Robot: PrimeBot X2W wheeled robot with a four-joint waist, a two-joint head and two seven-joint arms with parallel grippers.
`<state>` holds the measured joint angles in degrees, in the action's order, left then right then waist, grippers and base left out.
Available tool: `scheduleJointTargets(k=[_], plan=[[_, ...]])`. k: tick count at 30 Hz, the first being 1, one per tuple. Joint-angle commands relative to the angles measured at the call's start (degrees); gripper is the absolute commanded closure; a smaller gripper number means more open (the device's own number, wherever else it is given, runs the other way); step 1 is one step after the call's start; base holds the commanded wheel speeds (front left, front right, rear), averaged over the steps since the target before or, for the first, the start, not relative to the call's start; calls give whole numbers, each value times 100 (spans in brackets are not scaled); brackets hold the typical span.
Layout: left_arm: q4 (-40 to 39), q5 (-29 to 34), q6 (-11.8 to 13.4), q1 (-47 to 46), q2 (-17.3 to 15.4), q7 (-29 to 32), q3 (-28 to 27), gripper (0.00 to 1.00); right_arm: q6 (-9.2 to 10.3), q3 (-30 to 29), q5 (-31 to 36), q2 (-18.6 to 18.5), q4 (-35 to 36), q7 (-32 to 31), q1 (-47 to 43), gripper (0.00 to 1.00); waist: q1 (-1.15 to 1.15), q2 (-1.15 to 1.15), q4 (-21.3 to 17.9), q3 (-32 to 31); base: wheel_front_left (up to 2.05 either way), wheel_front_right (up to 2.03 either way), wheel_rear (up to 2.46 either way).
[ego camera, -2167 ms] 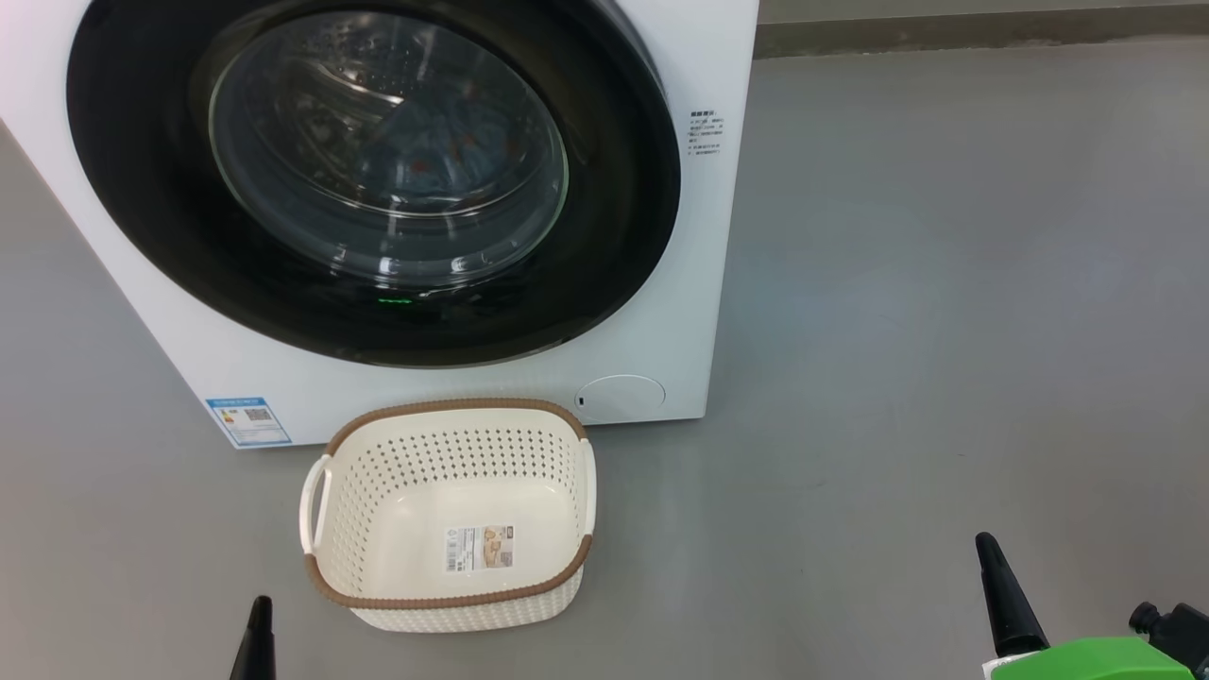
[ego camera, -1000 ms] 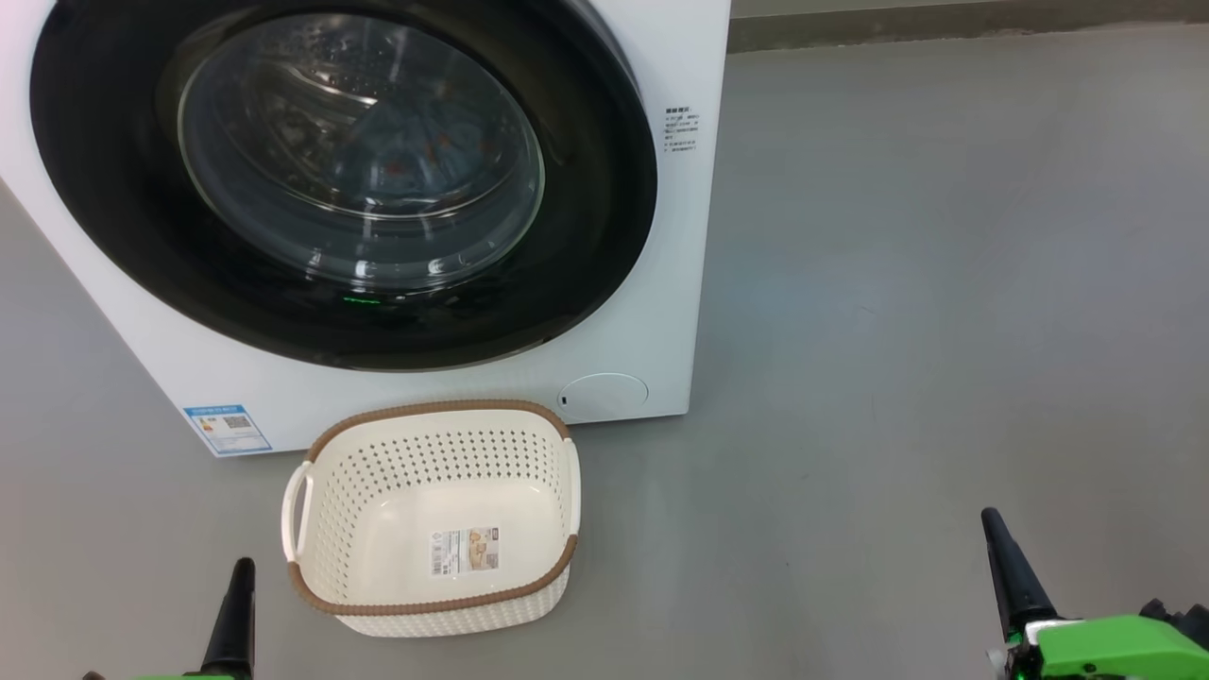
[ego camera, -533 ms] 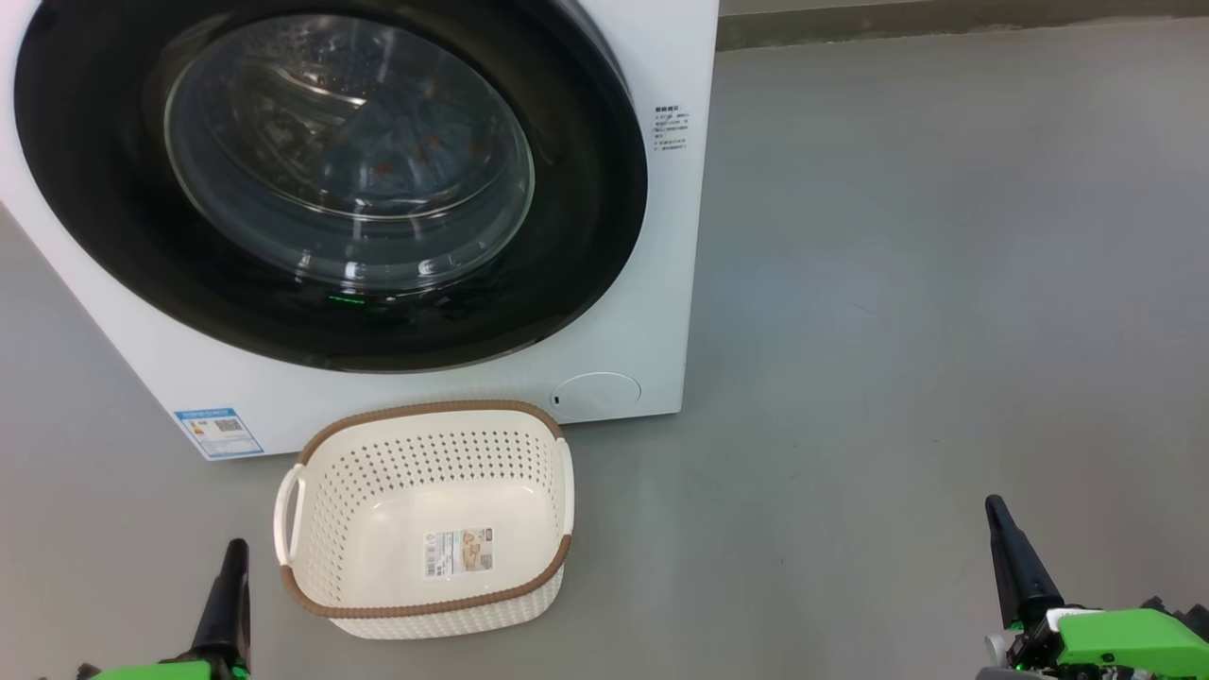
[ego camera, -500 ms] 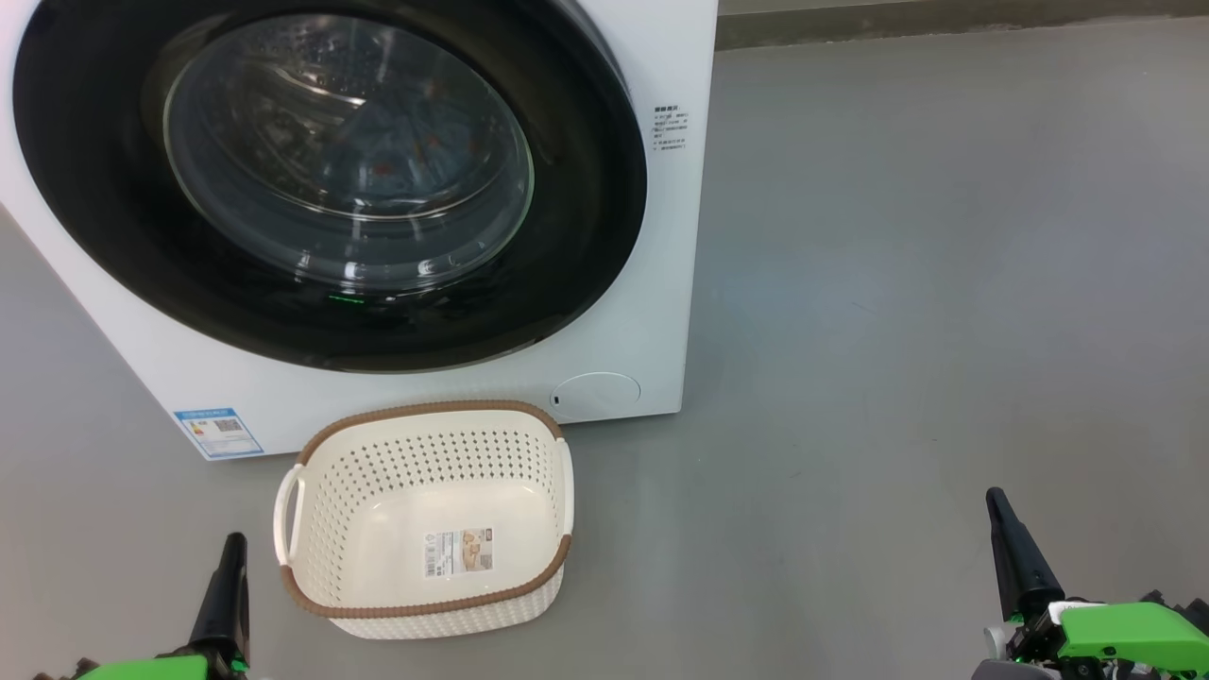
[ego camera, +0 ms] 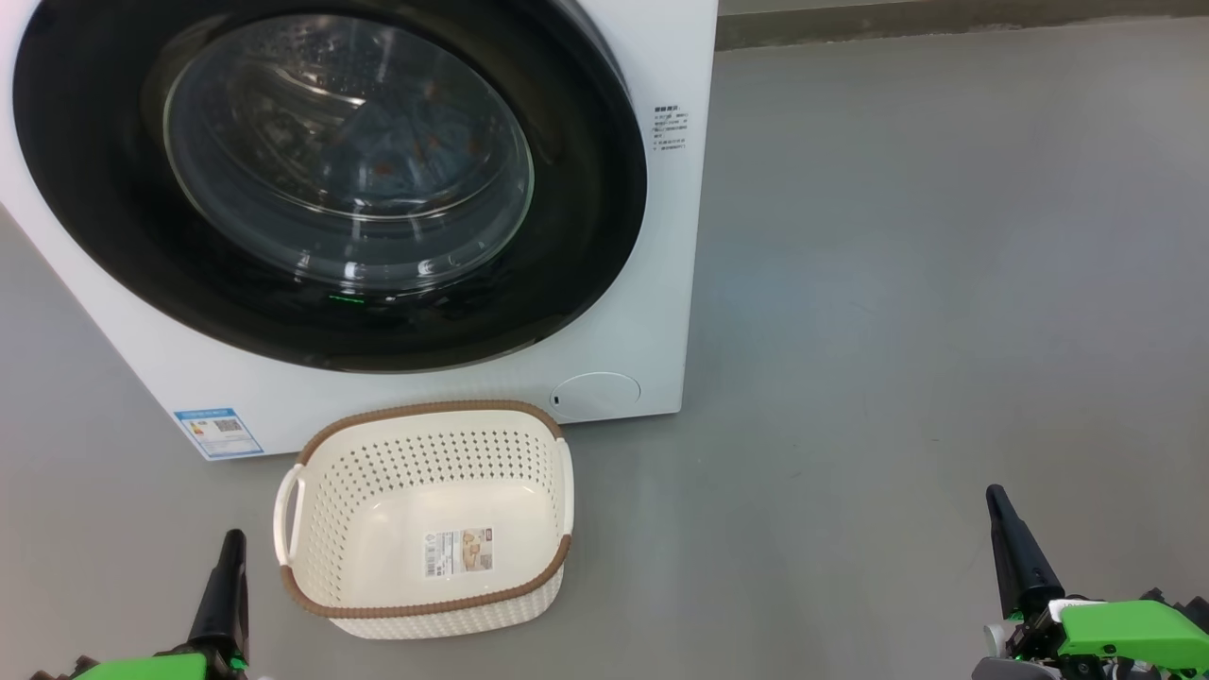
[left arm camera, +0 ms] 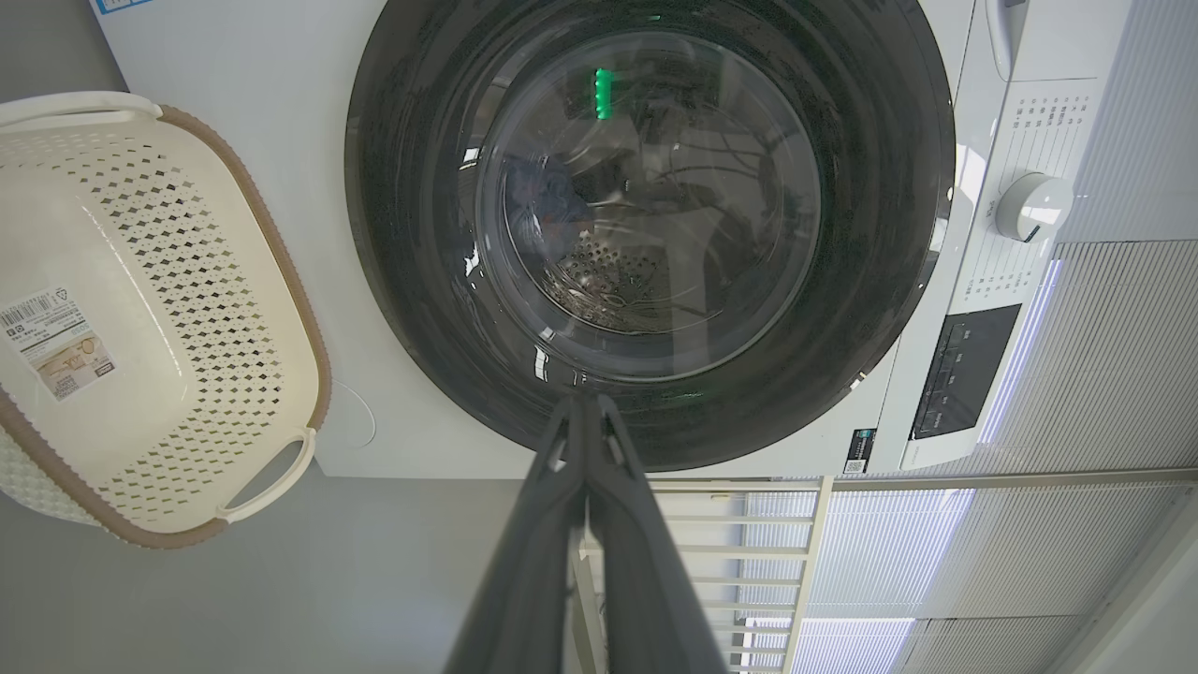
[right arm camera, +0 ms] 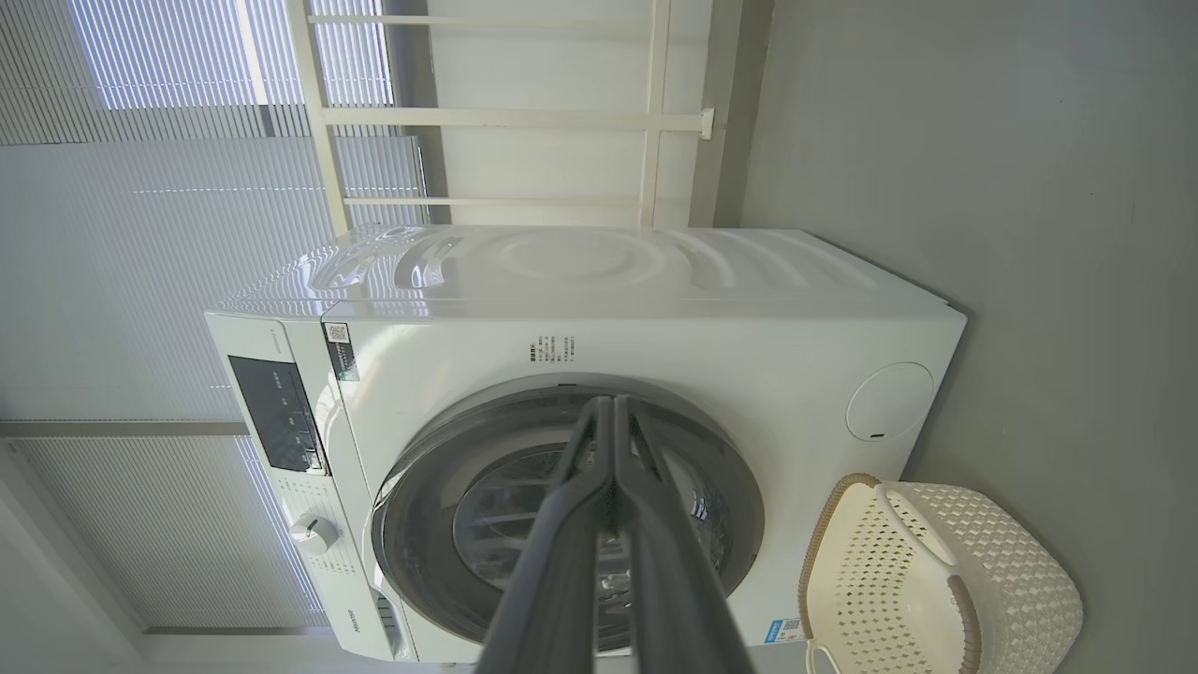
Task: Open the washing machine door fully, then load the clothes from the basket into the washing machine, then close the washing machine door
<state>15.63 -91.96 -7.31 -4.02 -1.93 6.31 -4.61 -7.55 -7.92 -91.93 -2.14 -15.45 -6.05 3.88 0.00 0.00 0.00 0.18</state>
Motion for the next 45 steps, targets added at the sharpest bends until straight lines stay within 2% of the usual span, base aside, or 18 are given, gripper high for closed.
scheduleJointTargets(k=[1,45], plan=[[-158,-19,-18,-218,-95,19,-193,100,6,138,-23,-74,143,-45,230,100,0,0,0,0,0,0,0],[-158,-20,-18,-217,-95,18,-192,100,6,139,-24,-74,143,-44,230,100,0,0,0,0,0,0,0]])
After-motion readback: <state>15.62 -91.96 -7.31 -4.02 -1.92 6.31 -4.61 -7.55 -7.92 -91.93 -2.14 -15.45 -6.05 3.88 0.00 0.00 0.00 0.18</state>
